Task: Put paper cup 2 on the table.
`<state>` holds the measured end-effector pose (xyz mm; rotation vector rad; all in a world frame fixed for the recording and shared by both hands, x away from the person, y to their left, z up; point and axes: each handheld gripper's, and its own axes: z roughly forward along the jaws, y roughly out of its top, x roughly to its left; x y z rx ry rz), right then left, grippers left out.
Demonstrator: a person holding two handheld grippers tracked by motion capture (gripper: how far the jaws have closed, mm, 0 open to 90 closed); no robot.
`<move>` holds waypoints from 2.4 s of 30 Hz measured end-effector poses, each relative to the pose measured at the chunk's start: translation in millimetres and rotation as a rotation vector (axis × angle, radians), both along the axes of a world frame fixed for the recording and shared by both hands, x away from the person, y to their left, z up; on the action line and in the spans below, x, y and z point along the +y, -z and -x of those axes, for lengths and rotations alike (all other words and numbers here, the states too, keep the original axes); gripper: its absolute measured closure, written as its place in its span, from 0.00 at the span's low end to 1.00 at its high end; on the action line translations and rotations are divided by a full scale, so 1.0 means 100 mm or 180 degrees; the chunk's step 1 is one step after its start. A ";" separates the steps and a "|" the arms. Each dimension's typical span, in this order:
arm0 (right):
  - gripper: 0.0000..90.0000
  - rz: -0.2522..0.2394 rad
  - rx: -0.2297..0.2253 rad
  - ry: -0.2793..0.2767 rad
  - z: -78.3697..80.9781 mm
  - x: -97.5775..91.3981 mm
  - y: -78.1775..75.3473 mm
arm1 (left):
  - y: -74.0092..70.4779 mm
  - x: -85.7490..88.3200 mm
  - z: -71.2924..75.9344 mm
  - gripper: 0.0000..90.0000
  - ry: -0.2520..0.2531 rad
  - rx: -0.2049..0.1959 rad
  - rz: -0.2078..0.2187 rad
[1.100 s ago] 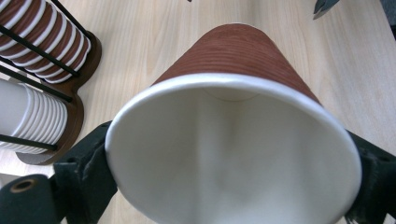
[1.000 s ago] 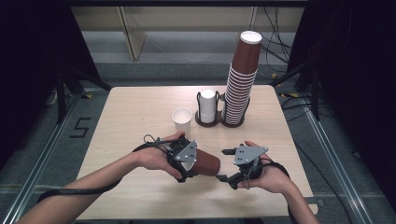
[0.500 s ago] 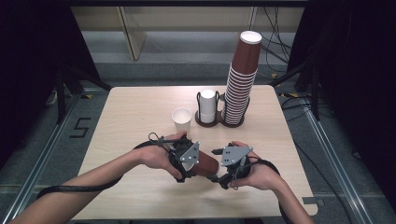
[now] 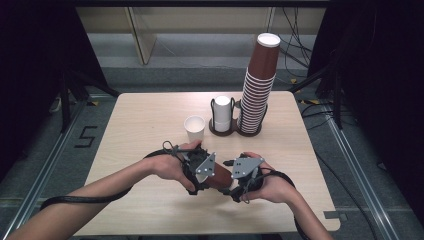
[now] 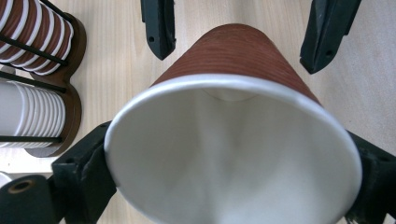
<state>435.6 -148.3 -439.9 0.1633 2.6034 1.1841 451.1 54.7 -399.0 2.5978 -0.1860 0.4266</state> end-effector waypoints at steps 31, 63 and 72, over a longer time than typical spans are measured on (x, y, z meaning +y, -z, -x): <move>0.20 0.0147 -0.0008 -0.0098 0.00 0.12 0.10 | -0.01 -0.06 0.06 0.10 0.0130 -0.0022 0.0018; 0.25 -0.0463 -0.0195 0.0218 0.07 -0.20 0.14 | 0.08 0.27 0.00 0.00 -0.0340 0.0280 0.0921; 0.24 -0.0876 -0.0288 0.0713 0.08 -0.27 0.25 | 0.24 0.35 0.08 0.00 -0.0965 0.0470 0.2002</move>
